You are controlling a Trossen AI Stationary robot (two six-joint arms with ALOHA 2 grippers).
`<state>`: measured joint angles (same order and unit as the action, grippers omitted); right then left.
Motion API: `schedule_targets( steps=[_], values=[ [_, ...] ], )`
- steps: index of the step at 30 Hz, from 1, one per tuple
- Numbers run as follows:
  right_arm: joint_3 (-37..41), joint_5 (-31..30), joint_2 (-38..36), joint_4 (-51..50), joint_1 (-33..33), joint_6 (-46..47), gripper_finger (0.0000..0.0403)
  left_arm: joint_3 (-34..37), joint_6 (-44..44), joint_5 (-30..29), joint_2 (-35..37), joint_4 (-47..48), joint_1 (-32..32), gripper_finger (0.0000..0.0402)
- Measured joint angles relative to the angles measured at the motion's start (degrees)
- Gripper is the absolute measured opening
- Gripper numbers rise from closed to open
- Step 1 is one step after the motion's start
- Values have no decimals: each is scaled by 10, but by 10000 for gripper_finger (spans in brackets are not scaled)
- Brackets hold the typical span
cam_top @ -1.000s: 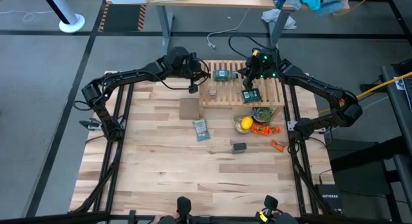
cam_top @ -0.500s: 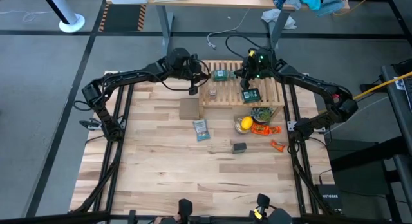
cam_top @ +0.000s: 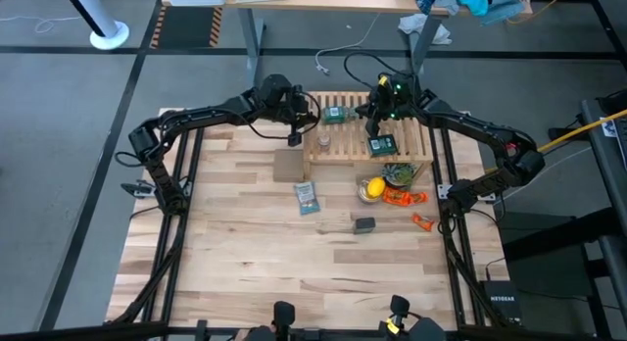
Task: Shelf spices
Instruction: Put the green seasoning bottle on the shelf
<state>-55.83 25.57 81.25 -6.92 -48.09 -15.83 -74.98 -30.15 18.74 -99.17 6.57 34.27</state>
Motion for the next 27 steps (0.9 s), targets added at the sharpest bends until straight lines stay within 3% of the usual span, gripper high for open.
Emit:
schedule_targets(
  steps=[17, 27],
  values=[
    [0, -5, 0, 58, 27, 5, 1, 1, -3, 29, -12, -1, -1, 0],
    [0, 26, 0, 107, 27, 25, 1, 2, -3, 34, -13, -15, -2, 0]
  ],
)
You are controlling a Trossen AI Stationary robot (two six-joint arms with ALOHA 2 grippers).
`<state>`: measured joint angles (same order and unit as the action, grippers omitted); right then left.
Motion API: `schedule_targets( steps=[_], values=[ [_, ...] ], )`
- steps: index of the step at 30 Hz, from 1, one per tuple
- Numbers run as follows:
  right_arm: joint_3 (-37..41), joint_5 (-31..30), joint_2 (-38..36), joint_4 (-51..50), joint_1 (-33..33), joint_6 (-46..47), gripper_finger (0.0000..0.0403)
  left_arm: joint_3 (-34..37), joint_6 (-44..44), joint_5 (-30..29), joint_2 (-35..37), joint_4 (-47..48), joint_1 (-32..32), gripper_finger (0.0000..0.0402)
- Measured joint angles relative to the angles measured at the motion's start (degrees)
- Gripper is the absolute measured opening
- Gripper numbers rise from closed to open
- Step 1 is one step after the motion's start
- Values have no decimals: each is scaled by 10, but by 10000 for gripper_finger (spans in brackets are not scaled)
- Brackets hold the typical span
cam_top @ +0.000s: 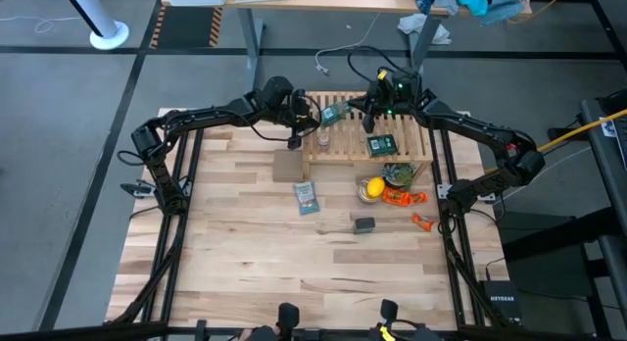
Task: Shelf spices
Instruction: Put the green seasoning bottle on the shelf
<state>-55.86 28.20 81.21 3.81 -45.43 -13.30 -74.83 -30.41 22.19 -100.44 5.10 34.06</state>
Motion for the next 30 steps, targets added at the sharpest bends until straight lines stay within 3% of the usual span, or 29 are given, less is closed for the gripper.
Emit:
schedule_targets(
  steps=[11, 18, 30],
  values=[
    [-1, 11, -1, 21, 14, 0, 1, 0, -20, -3, 0, 1, 1, 0],
    [-12, 26, -1, 50, 44, 0, 1, 0, -17, -73, 0, 15, 4, 0],
    [-57, 12, 11, 22, 70, -2, 1, 1, -16, -68, -4, 10, 4, 0]
  ],
)
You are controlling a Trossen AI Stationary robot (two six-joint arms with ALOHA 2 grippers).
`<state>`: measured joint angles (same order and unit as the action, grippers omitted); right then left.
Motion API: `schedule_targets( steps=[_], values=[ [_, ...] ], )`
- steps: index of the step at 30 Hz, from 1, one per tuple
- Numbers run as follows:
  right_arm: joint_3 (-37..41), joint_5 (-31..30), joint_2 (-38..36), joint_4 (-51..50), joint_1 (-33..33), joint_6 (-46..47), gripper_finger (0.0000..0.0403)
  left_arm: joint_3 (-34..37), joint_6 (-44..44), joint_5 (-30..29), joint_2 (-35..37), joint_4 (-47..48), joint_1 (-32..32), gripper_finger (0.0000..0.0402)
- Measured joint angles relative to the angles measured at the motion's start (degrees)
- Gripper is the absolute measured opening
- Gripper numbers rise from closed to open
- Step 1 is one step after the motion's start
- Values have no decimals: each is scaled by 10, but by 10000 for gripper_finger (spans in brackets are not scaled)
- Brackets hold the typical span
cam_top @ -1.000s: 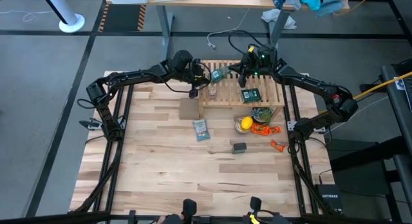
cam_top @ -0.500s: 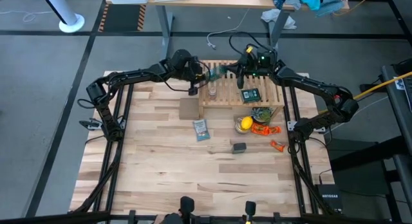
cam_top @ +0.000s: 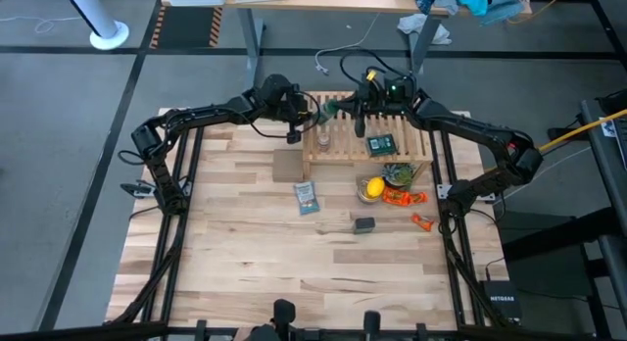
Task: Shelf spices
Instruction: Put the green seasoning bottle on the shelf
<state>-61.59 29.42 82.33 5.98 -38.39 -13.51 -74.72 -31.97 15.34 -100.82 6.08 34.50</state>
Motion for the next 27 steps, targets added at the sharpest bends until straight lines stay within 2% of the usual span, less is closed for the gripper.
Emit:
schedule_targets(
  steps=[11, 27],
  values=[
    [-3, -4, 41, 16, -2, 6, 1, 0, -13, 1, 0, 6, -2, 0],
    [-1, 2, 46, 15, -2, 12, 1, 0, -14, -44, 1, 23, -4, 0]
  ],
)
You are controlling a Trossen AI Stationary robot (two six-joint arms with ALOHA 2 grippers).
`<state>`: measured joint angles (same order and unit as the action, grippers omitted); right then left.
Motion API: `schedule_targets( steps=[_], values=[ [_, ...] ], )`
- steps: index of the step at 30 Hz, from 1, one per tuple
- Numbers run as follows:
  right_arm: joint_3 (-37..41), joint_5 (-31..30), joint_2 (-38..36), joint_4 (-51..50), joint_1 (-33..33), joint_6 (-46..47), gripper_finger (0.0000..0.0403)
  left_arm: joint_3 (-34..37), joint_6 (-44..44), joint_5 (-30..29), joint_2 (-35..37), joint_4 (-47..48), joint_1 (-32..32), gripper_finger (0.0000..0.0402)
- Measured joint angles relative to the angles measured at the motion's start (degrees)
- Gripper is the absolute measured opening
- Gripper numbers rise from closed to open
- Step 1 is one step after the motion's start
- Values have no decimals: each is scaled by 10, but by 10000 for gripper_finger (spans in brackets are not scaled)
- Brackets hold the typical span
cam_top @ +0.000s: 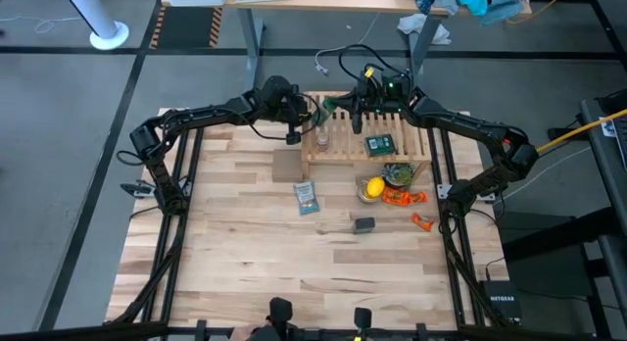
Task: Shelf spices
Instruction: Put the green seasoning bottle on the shelf
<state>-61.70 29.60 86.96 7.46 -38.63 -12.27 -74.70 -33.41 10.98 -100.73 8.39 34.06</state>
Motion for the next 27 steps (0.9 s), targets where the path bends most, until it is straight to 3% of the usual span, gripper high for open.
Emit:
schedule_targets(
  steps=[13, 21, 27],
  values=[
    [1, 21, 2, 5, 3, 3, 1, -1, -34, -98, 0, -7, -28, 0],
    [1, 9, 3, 9, 10, 3, 1, 0, -37, -109, 0, -12, -31, 0],
    [1, -5, 3, 10, 8, 3, 1, 1, -41, -150, -2, -31, -32, 0]
  ],
)
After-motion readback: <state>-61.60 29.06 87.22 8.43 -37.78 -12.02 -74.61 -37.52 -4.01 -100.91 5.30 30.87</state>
